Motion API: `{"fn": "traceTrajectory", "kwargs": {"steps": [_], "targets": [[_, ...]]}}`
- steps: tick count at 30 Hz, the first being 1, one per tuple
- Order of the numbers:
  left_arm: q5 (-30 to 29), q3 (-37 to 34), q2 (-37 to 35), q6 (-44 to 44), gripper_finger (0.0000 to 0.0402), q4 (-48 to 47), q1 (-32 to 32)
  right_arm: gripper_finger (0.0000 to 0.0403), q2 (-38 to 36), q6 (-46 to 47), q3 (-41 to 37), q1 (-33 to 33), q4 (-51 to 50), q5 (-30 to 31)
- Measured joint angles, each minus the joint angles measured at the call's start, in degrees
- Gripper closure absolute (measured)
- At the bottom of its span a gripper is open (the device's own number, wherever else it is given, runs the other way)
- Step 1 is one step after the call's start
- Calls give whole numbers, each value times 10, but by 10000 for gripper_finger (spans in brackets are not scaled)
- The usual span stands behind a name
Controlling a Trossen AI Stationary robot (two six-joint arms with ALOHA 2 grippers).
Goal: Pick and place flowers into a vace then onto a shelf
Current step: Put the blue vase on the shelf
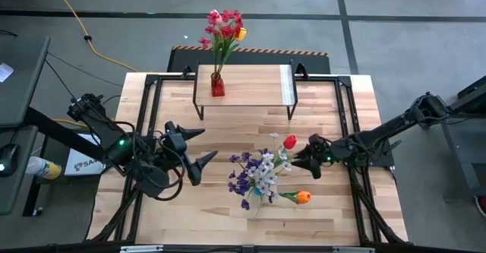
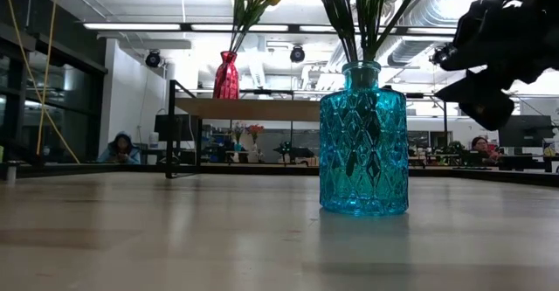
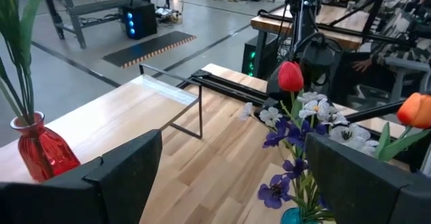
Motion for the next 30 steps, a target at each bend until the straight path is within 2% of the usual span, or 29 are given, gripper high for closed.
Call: {"fn": "traceTrajectory", "kwargs": {"steps": [6, 15, 22, 30], "targets": [[0, 0, 0, -1, 6, -18, 0, 208, 0, -59, 0, 0, 8, 38], [0, 0, 0, -48, 9, -62, 0, 142, 11, -126, 1, 0, 37, 41], [0, 0, 0, -80, 9, -94, 0, 105, 84, -178, 1, 0, 124, 29], [0, 0, 0, -80, 9, -108, 0, 100, 195, -222, 24, 0, 176, 28]]}}
